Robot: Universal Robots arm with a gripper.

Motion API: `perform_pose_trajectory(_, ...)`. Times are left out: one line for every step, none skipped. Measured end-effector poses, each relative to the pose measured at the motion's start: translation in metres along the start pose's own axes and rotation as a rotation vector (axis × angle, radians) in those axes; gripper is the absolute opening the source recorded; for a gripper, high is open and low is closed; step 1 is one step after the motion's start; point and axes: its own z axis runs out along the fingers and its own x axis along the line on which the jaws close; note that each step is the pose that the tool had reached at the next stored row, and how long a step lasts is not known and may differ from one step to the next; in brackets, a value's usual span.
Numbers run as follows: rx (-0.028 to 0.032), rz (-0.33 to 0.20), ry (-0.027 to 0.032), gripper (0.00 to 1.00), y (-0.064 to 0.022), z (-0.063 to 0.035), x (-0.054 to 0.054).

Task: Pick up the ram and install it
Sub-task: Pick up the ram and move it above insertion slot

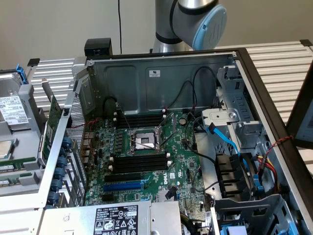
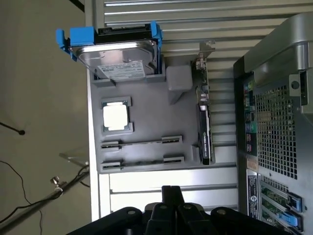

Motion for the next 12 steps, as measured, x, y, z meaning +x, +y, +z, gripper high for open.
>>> perform_pose_trajectory(-0.0007, -0.014, 0.0009, 0.1, 0.0, 0.0009, 0.0005)
perform_pose_trajectory(-0.0015, -0.029, 0.0018, 0.1, -0.0001, 0.002, 0.0008)
perform_pose_trajectory(-0.0017, -0.044, 0.0026, 0.1, -0.0002, 0.0029, 0.0012)
perform_pose_trajectory(-0.0017, -0.061, 0.0036, 0.1, -0.0003, 0.004, 0.0015)
perform_pose_trajectory(-0.0018, -0.079, 0.0045, 0.1, -0.0003, 0.005, 0.0018)
perform_pose_trajectory(-0.0018, -0.096, 0.0055, 0.1, -0.0004, 0.0057, 0.002)
perform_pose_trajectory(-0.0018, -0.116, 0.0067, 0.1, -0.0004, 0.0061, 0.002)
perform_pose_trajectory(-0.0018, -0.134, 0.0077, 0.1, -0.0003, 0.0063, 0.0021)
perform_pose_trajectory(-0.0018, -0.152, 0.0087, 0.1, -0.0004, 0.0064, 0.0021)
perform_pose_trajectory(-0.0018, -0.17, 0.0096, 0.1, -0.0004, 0.0065, 0.0021)
perform_pose_trajectory(-0.0019, -0.188, 0.0104, 0.1, -0.0004, 0.0066, 0.0021)
perform_pose_trajectory(-0.002, -0.206, 0.0112, 0.1, -0.0004, 0.0066, 0.0021)
